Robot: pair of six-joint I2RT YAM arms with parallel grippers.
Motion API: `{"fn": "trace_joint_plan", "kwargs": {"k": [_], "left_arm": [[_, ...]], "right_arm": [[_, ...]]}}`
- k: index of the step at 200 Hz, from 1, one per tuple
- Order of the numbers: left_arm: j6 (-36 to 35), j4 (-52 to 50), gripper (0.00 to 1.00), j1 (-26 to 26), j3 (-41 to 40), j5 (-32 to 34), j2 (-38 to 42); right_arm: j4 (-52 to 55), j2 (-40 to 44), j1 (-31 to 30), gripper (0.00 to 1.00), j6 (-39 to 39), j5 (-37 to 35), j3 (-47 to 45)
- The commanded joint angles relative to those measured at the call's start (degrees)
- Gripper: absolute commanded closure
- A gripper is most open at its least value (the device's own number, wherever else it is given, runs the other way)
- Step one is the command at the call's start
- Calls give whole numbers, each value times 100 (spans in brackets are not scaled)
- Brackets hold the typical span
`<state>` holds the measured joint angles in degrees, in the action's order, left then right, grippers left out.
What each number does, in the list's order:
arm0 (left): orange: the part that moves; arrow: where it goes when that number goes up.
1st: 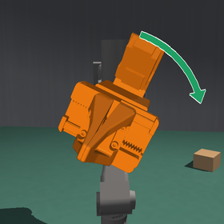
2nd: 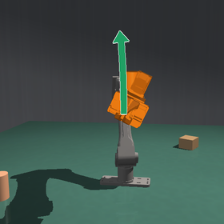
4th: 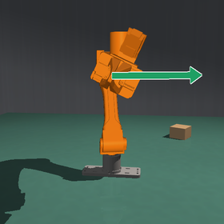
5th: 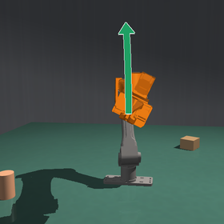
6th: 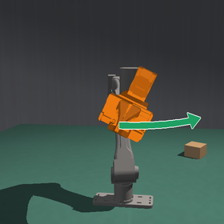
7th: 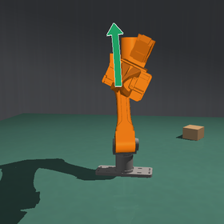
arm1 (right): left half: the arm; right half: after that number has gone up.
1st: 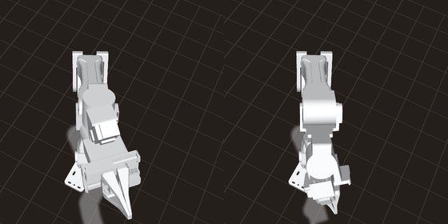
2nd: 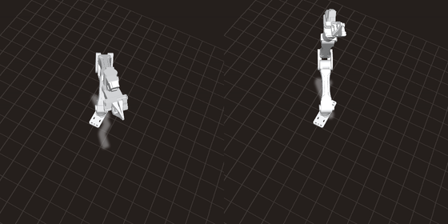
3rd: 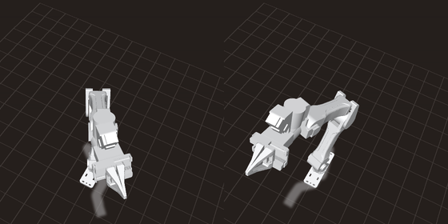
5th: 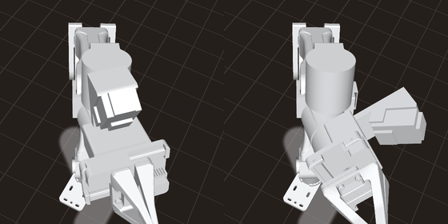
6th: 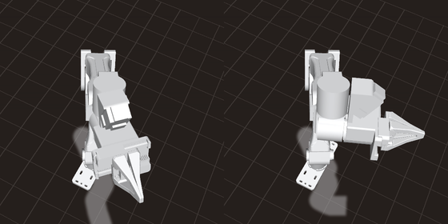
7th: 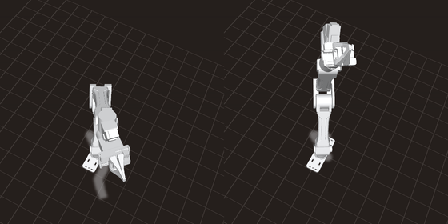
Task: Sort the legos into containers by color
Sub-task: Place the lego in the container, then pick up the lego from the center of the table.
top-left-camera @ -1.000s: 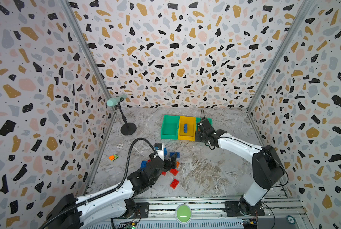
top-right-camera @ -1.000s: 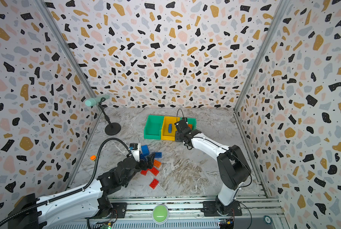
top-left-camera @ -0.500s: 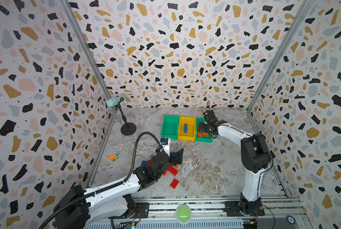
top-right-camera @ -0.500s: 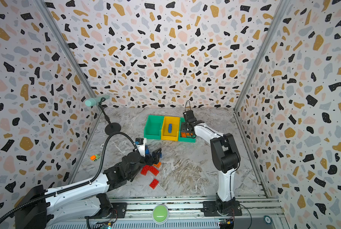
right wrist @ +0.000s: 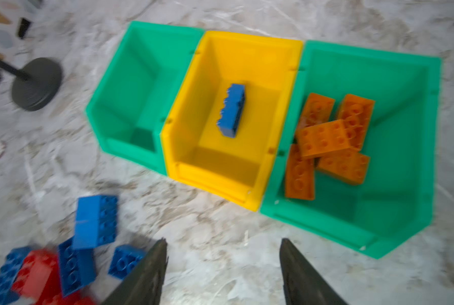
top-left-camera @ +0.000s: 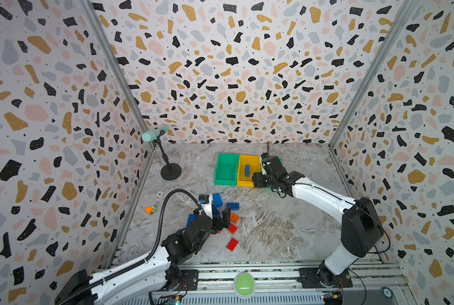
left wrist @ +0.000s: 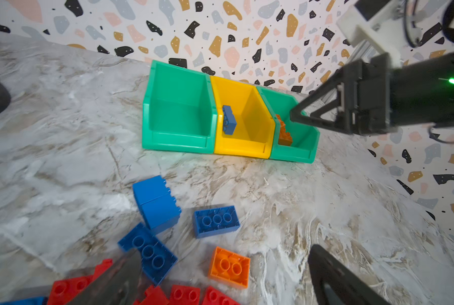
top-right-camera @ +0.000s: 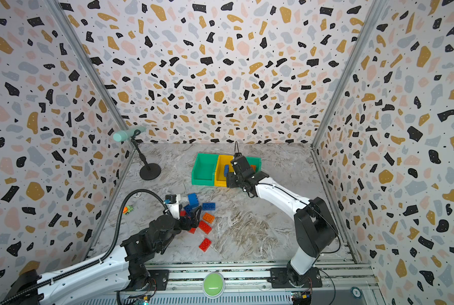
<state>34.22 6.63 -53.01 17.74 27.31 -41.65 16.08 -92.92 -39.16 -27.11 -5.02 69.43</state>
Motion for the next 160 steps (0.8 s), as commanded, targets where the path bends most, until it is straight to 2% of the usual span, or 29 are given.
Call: {"fn": "trace_joint_plan", "kwargs": {"k": [1, 31, 60, 108, 160], "left_arm": [[460, -444, 0, 24, -310, 289, 651], [773, -721, 0, 27, -662, 336, 1535], [900, -851, 0, 26, -786, 391, 2002], [929, -1043, 0, 23, -789, 425, 2195], [903, -1042, 0, 23, -824, 475, 2231]], "right_arm": [[77, 233, -459, 31, -432, 135, -419], [64, 263, -1171, 30, -797, 156, -658], [-76, 12, -1593, 30, -1012, 190, -741], [-294, -640, -1924, 30, -1190, 189, -567], [-281, -1128, -1969, 30, -1106, 159, -252]]}}
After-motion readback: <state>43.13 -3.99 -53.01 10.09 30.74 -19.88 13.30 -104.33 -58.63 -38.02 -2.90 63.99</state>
